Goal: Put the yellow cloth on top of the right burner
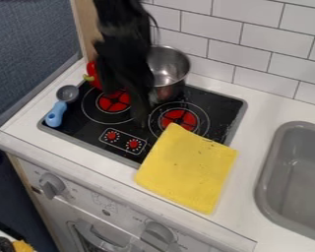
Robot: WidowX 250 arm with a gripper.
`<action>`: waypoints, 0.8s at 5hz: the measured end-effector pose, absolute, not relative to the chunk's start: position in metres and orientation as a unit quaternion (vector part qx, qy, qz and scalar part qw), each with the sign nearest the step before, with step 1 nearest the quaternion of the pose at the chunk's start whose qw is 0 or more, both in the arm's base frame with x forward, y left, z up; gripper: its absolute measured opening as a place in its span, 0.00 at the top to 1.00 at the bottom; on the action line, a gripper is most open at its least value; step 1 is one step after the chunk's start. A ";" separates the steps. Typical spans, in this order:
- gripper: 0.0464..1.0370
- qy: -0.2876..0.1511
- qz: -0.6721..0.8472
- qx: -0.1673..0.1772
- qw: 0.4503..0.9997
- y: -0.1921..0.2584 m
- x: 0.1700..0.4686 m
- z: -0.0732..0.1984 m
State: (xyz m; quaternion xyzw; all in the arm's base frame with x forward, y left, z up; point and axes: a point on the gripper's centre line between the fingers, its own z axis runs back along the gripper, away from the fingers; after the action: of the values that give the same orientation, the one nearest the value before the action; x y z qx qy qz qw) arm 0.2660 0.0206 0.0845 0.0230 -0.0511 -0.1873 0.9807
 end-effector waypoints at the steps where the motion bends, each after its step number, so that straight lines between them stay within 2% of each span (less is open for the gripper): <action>1: 0.03 -0.035 -0.174 0.032 0.984 -0.007 0.256 0.057; 2: 0.03 -0.031 -0.145 0.023 0.989 -0.033 0.254 0.036; 4: 0.04 -0.002 -0.105 0.006 0.994 -0.054 0.254 0.019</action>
State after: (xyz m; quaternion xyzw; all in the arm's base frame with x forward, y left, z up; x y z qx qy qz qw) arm 0.2543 -0.0542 0.0189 0.0064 -0.0015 -0.1052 0.9944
